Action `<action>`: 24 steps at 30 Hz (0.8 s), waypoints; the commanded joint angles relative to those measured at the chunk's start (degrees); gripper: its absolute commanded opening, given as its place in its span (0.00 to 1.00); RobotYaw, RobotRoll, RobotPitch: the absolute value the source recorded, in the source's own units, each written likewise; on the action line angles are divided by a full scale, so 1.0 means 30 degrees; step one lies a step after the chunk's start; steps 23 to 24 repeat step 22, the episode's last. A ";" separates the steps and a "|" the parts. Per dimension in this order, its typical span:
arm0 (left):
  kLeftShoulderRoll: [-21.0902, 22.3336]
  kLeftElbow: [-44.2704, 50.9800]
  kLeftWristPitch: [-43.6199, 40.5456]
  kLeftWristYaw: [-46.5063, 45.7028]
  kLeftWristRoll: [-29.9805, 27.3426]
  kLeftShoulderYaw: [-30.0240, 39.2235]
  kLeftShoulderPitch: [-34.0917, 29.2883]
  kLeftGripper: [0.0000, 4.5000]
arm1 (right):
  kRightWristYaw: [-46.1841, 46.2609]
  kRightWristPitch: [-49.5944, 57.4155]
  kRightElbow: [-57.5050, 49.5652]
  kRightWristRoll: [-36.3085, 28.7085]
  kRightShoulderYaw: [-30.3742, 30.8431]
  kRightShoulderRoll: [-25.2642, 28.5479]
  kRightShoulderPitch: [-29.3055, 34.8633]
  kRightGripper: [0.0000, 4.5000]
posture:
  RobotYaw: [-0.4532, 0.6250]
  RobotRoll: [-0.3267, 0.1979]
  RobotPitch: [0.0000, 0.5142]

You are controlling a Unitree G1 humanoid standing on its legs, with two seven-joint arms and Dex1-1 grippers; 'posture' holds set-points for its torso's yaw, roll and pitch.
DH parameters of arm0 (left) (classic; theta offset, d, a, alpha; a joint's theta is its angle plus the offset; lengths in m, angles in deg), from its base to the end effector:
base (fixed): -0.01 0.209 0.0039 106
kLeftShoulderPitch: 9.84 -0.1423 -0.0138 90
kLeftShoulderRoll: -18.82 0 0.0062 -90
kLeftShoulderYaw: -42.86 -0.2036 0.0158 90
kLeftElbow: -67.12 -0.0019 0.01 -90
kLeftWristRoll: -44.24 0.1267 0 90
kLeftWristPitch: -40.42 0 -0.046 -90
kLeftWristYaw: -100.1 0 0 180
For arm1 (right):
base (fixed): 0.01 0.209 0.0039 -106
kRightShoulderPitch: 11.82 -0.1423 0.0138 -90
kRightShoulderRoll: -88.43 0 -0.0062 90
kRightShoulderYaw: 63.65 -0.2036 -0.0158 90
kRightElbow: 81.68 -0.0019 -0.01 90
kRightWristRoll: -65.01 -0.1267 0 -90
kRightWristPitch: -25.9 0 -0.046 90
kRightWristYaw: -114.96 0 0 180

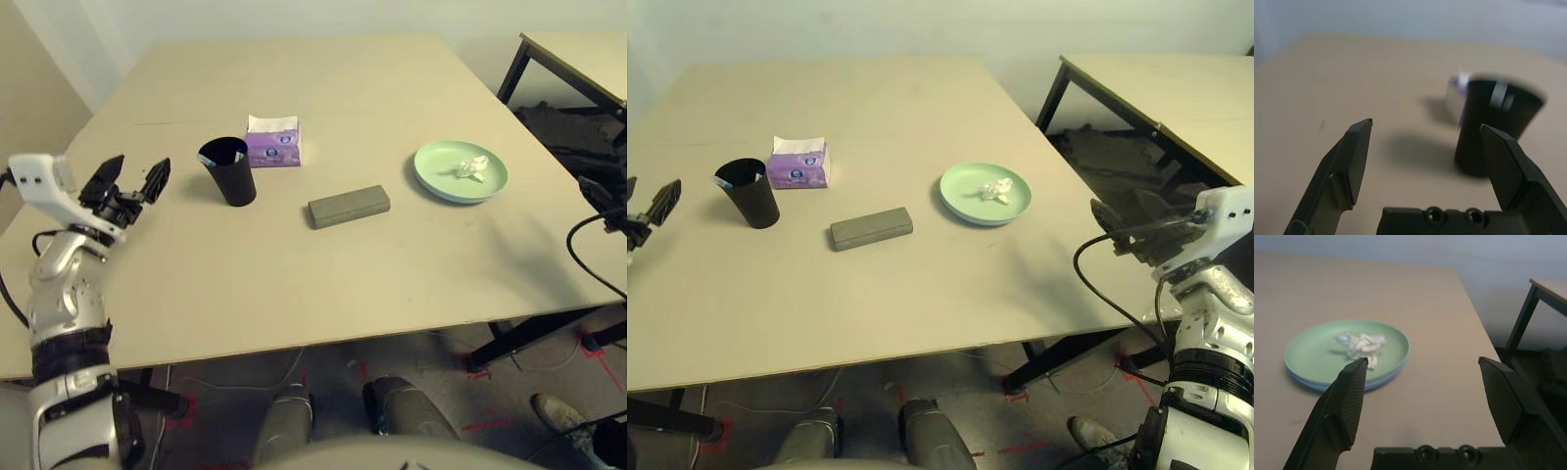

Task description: Organize and tidy the items on the table.

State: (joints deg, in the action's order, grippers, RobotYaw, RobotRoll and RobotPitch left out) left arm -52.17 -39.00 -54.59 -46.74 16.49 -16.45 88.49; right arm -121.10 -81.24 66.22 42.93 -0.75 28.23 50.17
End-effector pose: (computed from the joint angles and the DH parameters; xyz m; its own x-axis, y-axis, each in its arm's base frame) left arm 0.1889 0.3650 0.0976 0.9954 -0.0200 0.0939 0.0193 0.9998 0.0088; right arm 0.2199 -0.4111 0.1118 0.9748 0.2074 0.0822 -0.1945 0.9706 -0.1420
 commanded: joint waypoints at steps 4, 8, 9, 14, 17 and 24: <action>0.0061 0.0434 0.0175 -0.0380 0.0242 0.0299 -0.1019 0.99 | -0.0453 -0.2016 0.2714 0.0861 0.0486 -0.0054 -0.0738 1.00 | 0.43 0.62 0.14; 0.0470 0.0326 -0.0083 -0.0671 0.0500 0.0182 -0.0809 0.99 | -0.0159 -0.2327 0.3244 0.1050 0.0569 -0.0341 -0.0891 1.00 | 0.44 0.62 0.15; 0.0572 0.0216 -0.0078 -0.0664 0.0642 0.0083 -0.0801 0.99 | -0.0087 -0.2385 0.3329 0.1108 0.0596 -0.0396 -0.0867 1.00 | 0.44 0.62 0.16; 0.0819 -0.0051 -0.0165 -0.0665 0.0799 -0.0154 -0.0504 0.99 | 0.0313 -0.2413 0.3473 0.1330 0.0712 -0.0595 -0.0839 1.00 | 0.46 0.62 0.20; 0.0678 -0.0064 -0.0202 -0.0631 0.0877 -0.0430 -0.0188 0.99 | 0.0612 -0.2436 0.3515 0.1388 0.0694 -0.0517 -0.0683 1.00 | 0.45 0.62 0.21; 0.0381 -0.0203 -0.0138 -0.0582 0.1085 -0.0733 -0.0096 0.99 | 0.0676 -0.2431 0.3252 0.1124 0.0464 -0.0416 -0.0392 1.00 | 0.45 0.62 0.22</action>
